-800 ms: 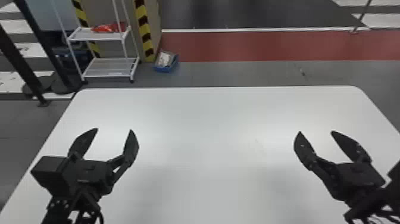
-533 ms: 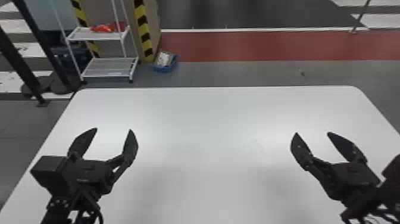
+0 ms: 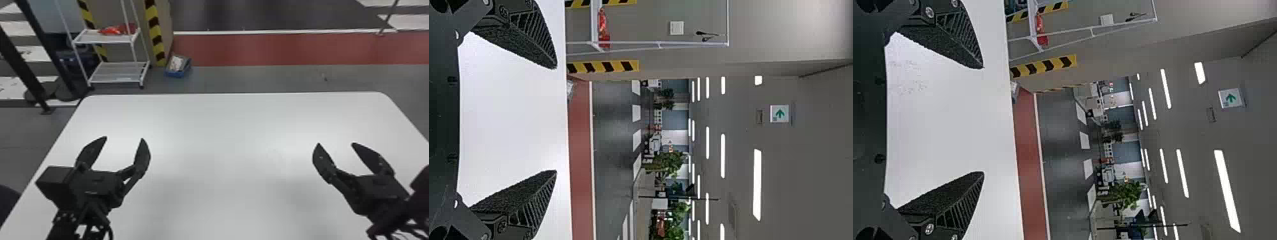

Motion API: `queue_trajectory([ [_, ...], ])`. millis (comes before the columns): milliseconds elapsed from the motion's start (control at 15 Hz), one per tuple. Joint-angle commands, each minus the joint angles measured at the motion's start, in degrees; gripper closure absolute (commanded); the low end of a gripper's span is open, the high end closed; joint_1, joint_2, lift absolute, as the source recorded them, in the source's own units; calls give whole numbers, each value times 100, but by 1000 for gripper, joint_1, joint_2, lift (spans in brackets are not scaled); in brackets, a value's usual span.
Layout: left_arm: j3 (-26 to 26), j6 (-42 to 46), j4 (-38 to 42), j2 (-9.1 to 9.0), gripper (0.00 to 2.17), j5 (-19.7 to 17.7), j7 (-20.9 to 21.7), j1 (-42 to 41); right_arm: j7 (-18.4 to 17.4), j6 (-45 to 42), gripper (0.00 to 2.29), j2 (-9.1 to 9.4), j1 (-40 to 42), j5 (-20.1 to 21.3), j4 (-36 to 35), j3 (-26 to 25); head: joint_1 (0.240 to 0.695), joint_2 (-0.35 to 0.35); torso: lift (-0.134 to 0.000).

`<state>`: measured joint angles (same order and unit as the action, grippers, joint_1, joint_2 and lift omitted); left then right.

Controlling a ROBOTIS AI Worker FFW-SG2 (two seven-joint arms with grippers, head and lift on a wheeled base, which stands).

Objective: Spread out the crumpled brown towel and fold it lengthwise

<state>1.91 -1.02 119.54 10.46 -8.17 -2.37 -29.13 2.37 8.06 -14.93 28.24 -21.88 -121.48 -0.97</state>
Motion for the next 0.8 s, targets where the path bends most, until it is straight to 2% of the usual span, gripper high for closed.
queue_trajectory([
  [0,-7,0,17,0,140,0,0,4,1,16,151,-2,-2,0,-8,-8,695,42,-128],
  [733,-33,0,17,0,140,0,9,13,-8,16,184,7,24,-9,-25,-26,695,37,-128],
])
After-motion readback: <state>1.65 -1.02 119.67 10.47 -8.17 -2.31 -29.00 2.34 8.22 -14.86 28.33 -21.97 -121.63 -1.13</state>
